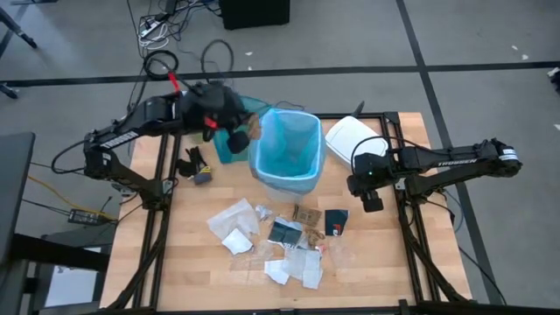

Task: Place trash/remove bag and relplace
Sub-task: Put the brown paper into the white trash bin, then put the white napkin into the white trash bin

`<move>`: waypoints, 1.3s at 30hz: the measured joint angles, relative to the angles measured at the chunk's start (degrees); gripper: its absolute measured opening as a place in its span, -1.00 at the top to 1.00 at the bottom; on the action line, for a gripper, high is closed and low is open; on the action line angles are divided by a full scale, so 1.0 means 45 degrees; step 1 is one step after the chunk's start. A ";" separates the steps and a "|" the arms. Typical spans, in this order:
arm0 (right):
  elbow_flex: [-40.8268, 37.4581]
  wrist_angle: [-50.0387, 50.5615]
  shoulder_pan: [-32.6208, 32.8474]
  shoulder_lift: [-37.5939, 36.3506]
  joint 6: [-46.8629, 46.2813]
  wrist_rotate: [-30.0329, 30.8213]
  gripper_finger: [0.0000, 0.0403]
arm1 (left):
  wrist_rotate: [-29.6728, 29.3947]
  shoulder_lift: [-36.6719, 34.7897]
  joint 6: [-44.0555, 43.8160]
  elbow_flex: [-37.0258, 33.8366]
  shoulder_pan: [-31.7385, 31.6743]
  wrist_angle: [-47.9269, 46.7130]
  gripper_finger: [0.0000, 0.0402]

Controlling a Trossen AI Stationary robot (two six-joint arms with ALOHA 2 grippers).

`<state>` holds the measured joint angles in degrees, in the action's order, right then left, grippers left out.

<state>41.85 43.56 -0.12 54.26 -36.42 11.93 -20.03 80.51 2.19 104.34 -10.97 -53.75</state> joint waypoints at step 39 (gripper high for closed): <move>0.0005 -0.0435 0.0000 0.0000 0.0098 0.1414 -0.18 | 0.2443 0.0316 -0.1716 0.1276 0.0263 -0.6038 0.22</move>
<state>41.87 41.60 -0.12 54.26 -35.99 18.30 -9.04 81.93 -5.54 110.08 -9.79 -80.92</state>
